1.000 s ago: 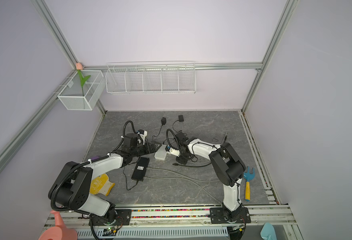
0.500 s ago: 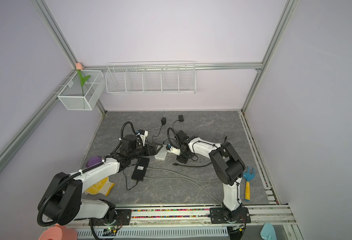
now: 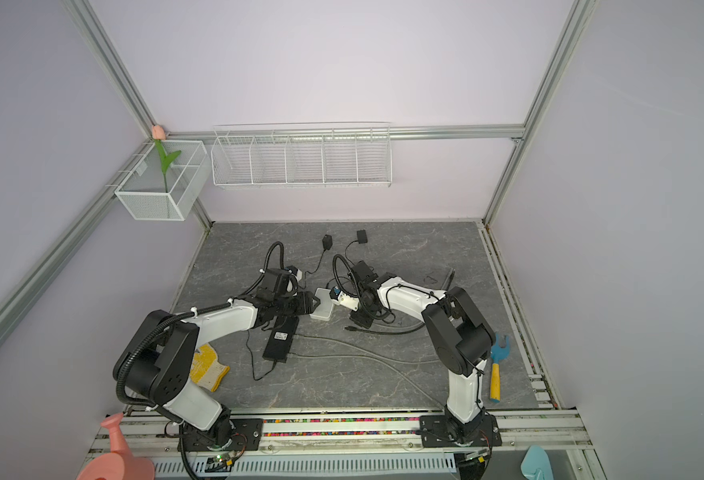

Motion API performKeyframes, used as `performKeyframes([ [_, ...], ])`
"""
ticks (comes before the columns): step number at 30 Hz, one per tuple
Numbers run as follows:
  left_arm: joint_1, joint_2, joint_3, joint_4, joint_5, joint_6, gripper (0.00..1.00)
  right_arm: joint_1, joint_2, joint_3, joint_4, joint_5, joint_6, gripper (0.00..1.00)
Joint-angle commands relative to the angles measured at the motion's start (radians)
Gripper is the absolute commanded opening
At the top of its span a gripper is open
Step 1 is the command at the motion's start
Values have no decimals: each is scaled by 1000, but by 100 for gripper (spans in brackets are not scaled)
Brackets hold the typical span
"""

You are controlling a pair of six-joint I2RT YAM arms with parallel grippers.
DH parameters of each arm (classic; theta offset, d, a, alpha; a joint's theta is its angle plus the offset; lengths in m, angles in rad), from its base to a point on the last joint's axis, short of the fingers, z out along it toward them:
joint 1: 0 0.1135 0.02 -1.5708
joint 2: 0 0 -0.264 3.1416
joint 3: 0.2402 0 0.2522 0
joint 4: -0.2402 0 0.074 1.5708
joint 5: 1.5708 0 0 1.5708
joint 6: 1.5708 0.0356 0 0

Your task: Insert the plug into the switch port

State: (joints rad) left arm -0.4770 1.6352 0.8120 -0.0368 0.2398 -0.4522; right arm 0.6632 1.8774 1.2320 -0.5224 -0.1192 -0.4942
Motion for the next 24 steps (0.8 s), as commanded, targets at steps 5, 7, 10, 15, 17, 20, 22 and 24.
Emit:
performKeyframes([
  [5, 1, 31, 39, 4, 13, -4, 52, 24, -11, -5, 63, -64, 38, 6],
  [7, 1, 50, 45, 8, 27, -10, 48, 31, -3, -5, 74, -65, 41, 6],
  [10, 1, 81, 46, 19, 55, -29, 42, 38, 10, 3, 75, -66, 39, 7],
  [15, -11, 86, 23, 38, 49, -50, 38, 54, 33, 22, 63, -53, 30, 6],
  [17, -14, 83, 17, 46, 50, -61, 36, 57, 41, 29, 63, -49, 29, 6],
  [20, -22, 80, 8, 61, 50, -71, 36, 60, 55, 43, 65, -40, 24, 7],
  [22, -25, 86, 7, 61, 50, -75, 36, 63, 68, 56, 63, -30, 20, 7],
  [24, -25, 90, 7, 64, 49, -74, 35, 64, 81, 70, 58, -18, 16, 6],
])
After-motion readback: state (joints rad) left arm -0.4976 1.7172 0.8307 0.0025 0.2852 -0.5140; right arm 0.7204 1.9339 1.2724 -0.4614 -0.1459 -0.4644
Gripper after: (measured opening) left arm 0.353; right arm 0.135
